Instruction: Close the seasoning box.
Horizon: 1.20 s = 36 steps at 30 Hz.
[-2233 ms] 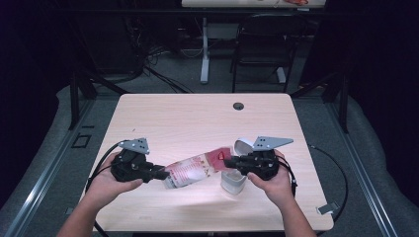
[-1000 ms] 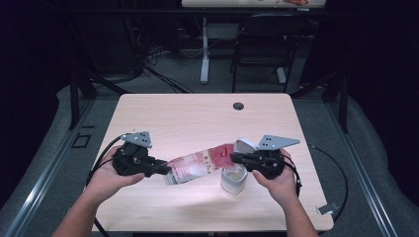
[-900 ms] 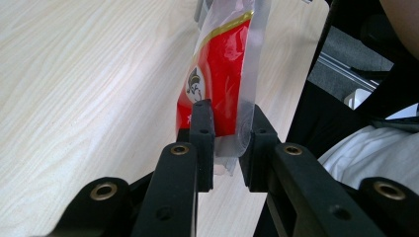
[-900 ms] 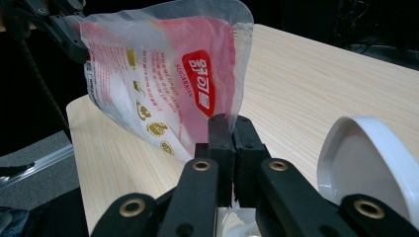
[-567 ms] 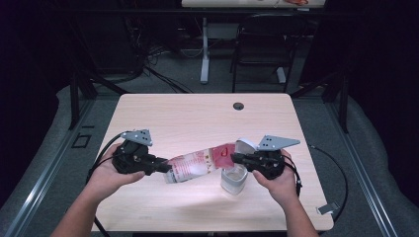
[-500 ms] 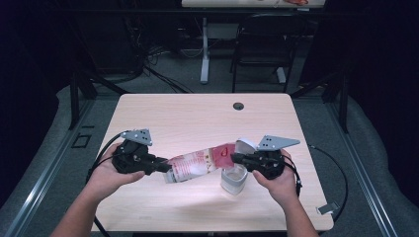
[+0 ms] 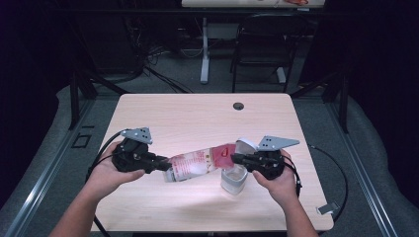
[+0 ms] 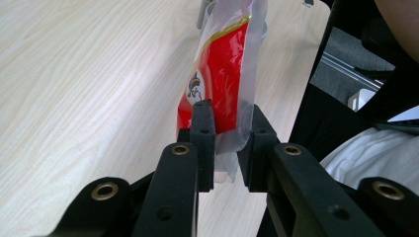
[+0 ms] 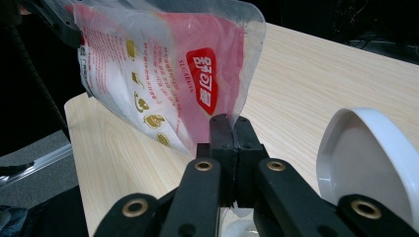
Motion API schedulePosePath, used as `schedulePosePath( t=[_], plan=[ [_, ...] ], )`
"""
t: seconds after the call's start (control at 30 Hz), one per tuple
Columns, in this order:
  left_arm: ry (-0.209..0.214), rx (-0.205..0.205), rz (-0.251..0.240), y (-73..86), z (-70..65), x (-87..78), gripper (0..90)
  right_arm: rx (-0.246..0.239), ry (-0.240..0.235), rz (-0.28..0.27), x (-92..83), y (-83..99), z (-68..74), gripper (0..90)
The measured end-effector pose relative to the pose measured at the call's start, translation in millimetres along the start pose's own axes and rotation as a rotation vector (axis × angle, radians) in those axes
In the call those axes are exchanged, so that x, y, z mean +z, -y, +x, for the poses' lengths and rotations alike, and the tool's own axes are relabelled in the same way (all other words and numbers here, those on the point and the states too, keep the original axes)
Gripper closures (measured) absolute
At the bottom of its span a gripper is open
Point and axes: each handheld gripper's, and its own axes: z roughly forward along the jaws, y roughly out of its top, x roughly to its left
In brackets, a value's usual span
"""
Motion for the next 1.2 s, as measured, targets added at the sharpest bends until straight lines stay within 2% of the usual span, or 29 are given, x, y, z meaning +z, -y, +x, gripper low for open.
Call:
schedulePosePath(
  t=[1.2],
  plan=[
    [-0.013, 0.047, 0.006, -24.1, -6.7, -5.8, 79.1, 0.026, 0.018, 0.004, -5.7, 7.5, -3.5, 90.0]
  ],
)
